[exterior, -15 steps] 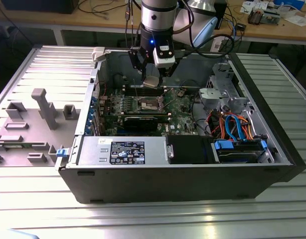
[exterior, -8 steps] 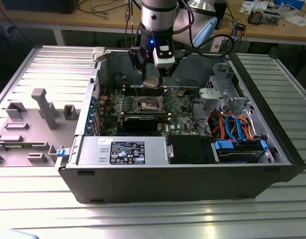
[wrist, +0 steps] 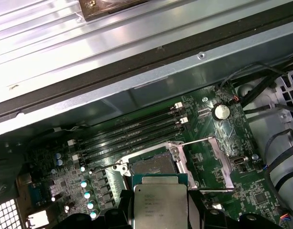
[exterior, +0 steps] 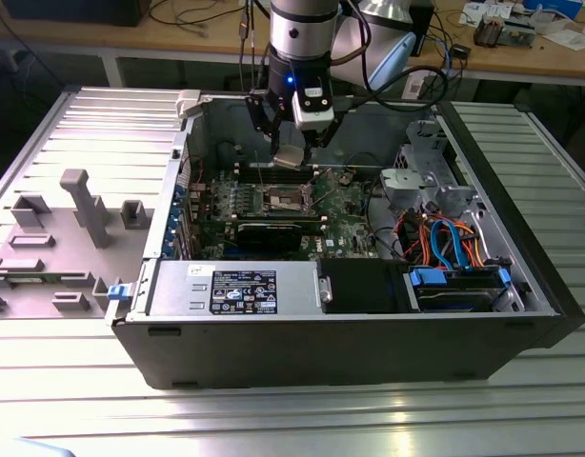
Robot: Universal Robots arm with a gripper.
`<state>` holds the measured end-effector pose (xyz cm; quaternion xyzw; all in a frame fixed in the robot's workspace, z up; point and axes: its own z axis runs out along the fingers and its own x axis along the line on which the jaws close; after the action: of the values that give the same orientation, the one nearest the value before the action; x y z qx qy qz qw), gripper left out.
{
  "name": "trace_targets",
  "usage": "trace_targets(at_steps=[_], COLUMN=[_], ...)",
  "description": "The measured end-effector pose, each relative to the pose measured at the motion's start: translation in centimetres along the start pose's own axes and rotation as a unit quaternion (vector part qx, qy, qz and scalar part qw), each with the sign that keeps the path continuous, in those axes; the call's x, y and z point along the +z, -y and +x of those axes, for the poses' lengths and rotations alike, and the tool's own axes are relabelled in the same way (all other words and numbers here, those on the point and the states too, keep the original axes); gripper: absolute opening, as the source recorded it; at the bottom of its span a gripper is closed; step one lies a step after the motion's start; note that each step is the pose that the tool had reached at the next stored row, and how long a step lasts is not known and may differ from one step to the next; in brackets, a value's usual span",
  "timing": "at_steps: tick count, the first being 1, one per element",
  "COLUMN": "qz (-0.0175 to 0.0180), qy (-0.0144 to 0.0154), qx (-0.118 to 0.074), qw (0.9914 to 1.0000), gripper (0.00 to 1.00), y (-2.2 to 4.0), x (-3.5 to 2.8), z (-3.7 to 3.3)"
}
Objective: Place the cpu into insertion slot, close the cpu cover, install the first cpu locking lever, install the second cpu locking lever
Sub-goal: 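Place the cpu into insertion slot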
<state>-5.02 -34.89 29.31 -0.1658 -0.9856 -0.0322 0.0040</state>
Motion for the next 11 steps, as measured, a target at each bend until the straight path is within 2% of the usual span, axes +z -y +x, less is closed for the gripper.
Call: trace_targets(at_steps=[11], qz=[-0.0001], qy=[0.0003], qx=[0.005], qw=[0.99999], gripper=[0.55], y=[0.00], x=[0.03], z=[0.00])
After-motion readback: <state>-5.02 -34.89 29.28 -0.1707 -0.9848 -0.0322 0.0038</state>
